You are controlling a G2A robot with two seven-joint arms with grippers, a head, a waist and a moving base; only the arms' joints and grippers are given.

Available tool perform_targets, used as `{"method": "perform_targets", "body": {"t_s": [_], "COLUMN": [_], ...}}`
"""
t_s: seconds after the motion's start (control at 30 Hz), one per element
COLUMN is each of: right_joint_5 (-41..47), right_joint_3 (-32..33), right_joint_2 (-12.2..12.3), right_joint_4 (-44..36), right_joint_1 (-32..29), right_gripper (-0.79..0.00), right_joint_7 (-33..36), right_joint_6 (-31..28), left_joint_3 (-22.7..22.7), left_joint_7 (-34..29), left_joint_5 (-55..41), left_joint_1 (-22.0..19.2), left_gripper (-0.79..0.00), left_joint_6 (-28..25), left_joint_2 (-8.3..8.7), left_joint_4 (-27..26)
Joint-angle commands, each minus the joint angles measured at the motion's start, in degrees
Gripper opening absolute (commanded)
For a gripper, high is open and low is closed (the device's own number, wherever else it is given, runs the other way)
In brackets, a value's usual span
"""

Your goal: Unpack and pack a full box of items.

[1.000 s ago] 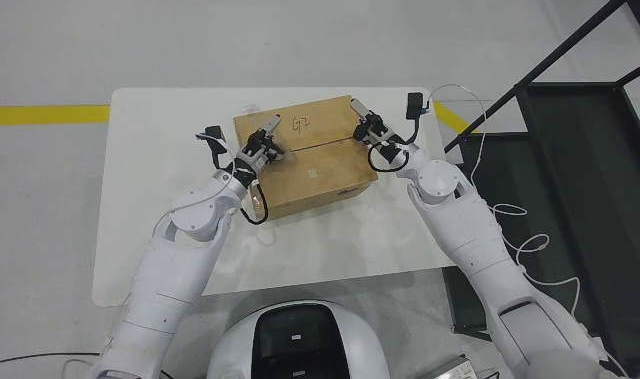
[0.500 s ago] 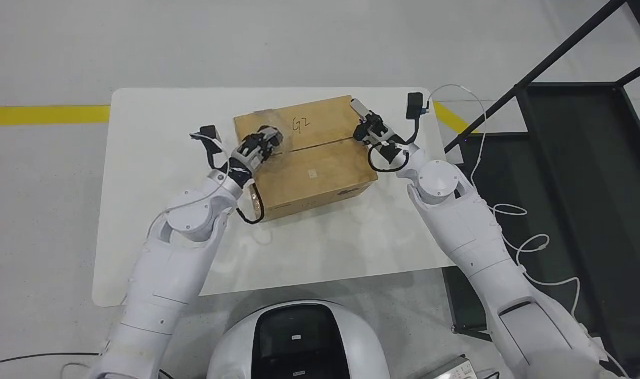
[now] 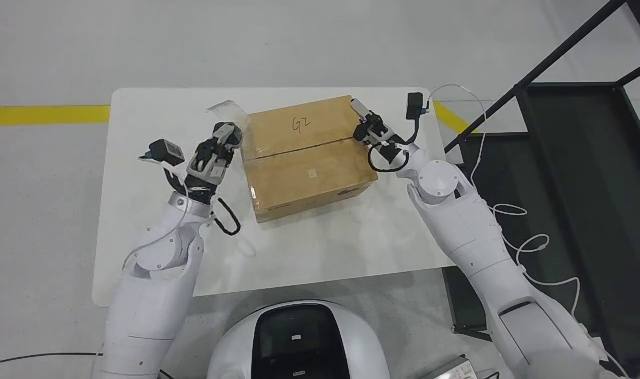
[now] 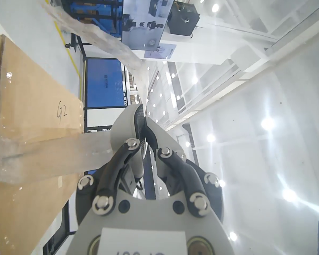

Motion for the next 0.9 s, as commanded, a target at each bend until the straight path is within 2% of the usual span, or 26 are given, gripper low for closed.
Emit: {"method": "perform_targets", "body": {"t_s": [0.0, 0.17, 0.37, 0.87], "right_joint_5": [0.0, 0.0, 0.0, 0.0], "right_joint_3": [0.0, 0.0, 0.0, 0.0], "right_joint_2": [0.0, 0.0, 0.0, 0.0], "right_joint_4": [0.0, 0.0, 0.0, 0.0], "right_joint_1": [0.0, 0.0, 0.0, 0.0], "right_gripper": [0.0, 0.0, 0.0, 0.0], "right_joint_7": [0.0, 0.0, 0.0, 0.0], "right_joint_6": [0.0, 0.0, 0.0, 0.0], "left_joint_3": [-0.19, -0.48, 0.1, 7.93], "left_joint_7": [0.27, 1.57, 1.86, -2.21], "left_joint_5": [-0.68, -1.98, -3.47, -2.28], "left_joint_1": [0.8, 2.08, 2.1, -8.18], "left_gripper": [-0.785, -0.785, -0.785, -0.785], "left_joint_6": [-2.79, -10.5, -15.45, -12.12], "left_joint_2": [-0.06, -0.31, -0.64, -2.23], "left_joint_4": [0.0, -0.02, 1.13, 12.18]}}
